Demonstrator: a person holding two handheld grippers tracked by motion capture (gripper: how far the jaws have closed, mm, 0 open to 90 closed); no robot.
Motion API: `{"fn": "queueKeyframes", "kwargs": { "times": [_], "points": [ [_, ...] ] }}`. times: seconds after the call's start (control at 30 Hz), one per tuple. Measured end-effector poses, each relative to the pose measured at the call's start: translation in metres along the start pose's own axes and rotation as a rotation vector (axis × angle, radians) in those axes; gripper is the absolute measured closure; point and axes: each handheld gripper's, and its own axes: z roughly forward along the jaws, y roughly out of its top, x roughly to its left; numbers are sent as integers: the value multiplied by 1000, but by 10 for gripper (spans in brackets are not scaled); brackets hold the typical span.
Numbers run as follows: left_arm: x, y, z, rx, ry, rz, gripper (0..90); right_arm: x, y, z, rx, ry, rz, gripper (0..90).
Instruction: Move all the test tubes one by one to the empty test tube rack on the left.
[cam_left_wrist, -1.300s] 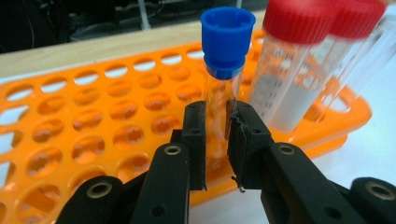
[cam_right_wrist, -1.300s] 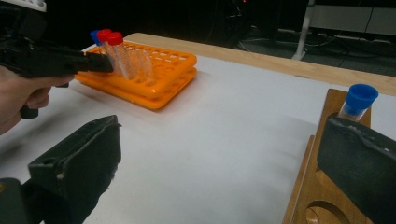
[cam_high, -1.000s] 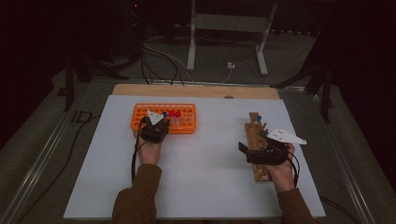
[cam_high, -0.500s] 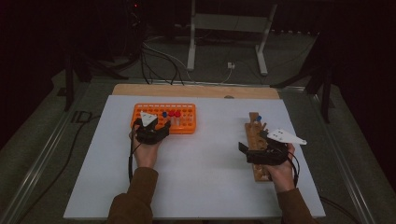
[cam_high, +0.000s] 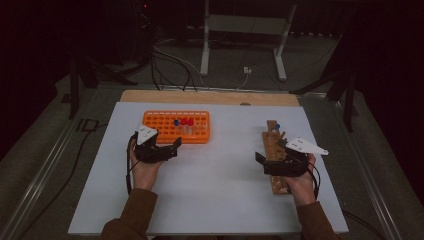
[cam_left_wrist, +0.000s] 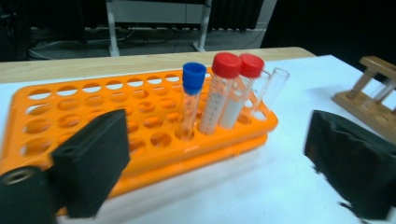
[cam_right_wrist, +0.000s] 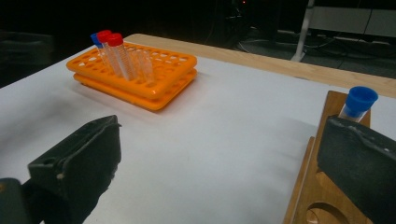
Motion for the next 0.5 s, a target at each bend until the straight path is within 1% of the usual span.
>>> {"fn": "queueKeyframes", "kwargs": {
  "times": [0.07,0.17,0.27,0.3,0.37,0.5],
  "points": [
    [0,-3,-10,-5,-7,9,17,-1,2,0,-2,-5,1,0],
    [0,-7,-24,-4,7,28,6,-2,6,-1,-6,-7,-4,0],
    [0,-11,-36,-7,12,42,6,-3,12,-1,-9,-11,-10,0],
    [1,-11,-39,-7,14,44,6,-4,14,0,-10,-14,-10,0],
    [2,-13,-43,-9,13,36,6,-5,18,1,-7,-22,-16,0],
    [2,-15,-49,-17,27,37,6,-11,26,3,-1,-40,-16,0]
  ]
}}
